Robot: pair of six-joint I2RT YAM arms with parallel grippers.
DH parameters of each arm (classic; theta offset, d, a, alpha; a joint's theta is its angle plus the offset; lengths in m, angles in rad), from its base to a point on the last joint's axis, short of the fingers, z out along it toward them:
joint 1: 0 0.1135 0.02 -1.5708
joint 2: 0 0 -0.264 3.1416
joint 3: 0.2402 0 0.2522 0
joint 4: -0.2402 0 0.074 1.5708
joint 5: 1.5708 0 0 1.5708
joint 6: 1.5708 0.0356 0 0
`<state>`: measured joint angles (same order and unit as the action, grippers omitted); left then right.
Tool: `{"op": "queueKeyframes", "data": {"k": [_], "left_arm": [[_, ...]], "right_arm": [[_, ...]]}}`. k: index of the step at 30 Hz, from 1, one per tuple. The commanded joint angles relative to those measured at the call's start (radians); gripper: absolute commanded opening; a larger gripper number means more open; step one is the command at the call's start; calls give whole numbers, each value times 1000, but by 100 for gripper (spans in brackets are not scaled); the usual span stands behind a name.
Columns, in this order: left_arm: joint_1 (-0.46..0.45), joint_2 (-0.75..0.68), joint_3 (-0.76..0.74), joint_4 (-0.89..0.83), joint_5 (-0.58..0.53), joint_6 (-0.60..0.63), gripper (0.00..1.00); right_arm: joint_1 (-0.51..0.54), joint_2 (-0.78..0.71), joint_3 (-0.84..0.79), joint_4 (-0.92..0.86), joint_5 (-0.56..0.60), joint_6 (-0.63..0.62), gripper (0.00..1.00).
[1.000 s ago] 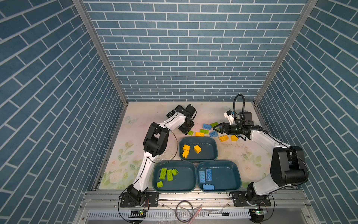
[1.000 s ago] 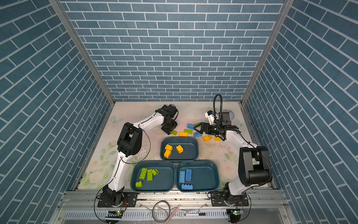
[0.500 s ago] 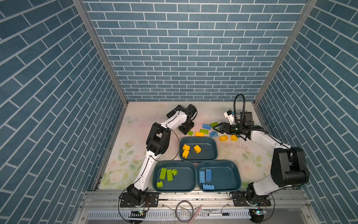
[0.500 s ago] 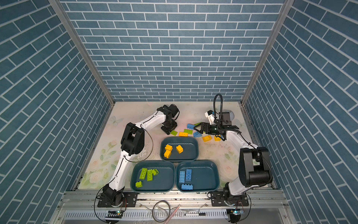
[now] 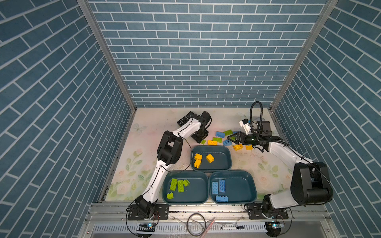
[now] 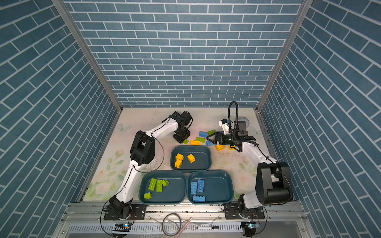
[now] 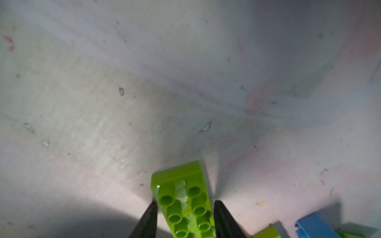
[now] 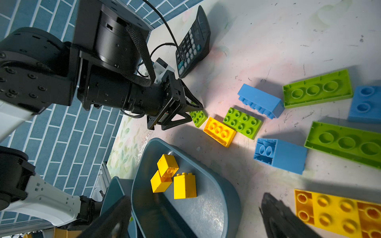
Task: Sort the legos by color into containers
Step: 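Grasp the green brick with the left gripper and lift it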
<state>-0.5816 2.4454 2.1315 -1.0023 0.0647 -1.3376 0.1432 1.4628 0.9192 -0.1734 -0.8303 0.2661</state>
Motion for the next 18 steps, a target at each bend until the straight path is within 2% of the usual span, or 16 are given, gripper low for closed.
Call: {"op": "queueKeyframes", "data": {"k": [1, 8, 14, 18], "left_arm": [[-8, 43, 3, -34, -5, 21, 41], [11, 38, 3, 5, -13, 59, 31], [47, 29, 108, -51, -51, 199, 31], [60, -14, 118, -66, -63, 295, 31]], "right_arm": [[-5, -34, -18, -11, -7, 16, 98], [-7, -54, -46, 28, -6, 25, 98], [-8, -67, -50, 48, 7, 22, 98], [-8, -78, -51, 54, 7, 19, 98]]}}
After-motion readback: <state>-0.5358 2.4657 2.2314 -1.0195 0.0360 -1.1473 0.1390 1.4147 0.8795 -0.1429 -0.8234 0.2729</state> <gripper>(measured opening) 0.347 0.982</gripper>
